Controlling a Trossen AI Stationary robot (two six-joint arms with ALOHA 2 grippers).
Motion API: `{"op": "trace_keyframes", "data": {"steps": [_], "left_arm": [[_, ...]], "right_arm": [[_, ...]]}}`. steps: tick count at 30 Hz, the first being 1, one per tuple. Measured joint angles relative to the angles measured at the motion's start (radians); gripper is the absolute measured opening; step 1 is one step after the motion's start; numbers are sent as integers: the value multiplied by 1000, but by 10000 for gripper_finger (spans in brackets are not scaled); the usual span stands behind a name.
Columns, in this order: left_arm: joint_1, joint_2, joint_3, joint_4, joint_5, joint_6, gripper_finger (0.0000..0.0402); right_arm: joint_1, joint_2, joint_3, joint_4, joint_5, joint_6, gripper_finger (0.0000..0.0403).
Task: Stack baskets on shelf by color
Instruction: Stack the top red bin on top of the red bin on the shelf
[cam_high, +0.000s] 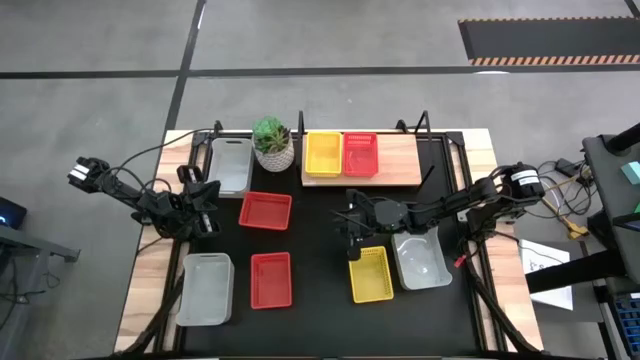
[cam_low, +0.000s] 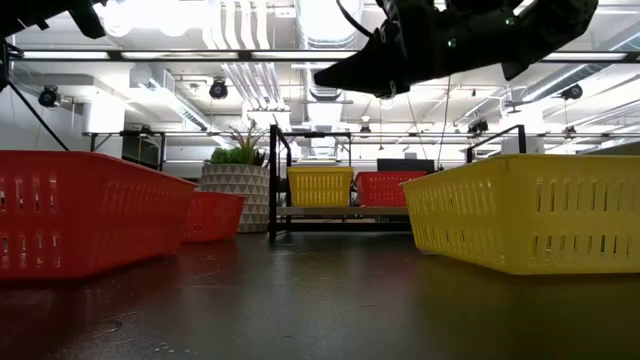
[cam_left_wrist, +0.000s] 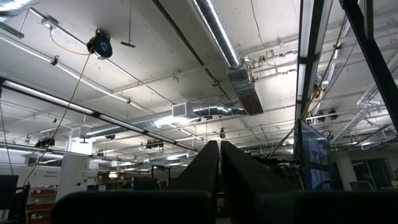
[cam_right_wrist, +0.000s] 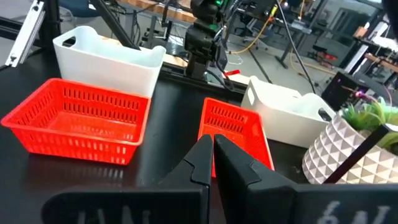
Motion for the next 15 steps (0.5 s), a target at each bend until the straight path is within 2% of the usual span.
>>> {"op": "trace_keyframes", "data": {"steps": [15], "left_arm": [[0, 0, 0, -1, -2, 3, 2]], "right_arm": [[-3, 0, -12, 0, -1, 23, 9]]}}
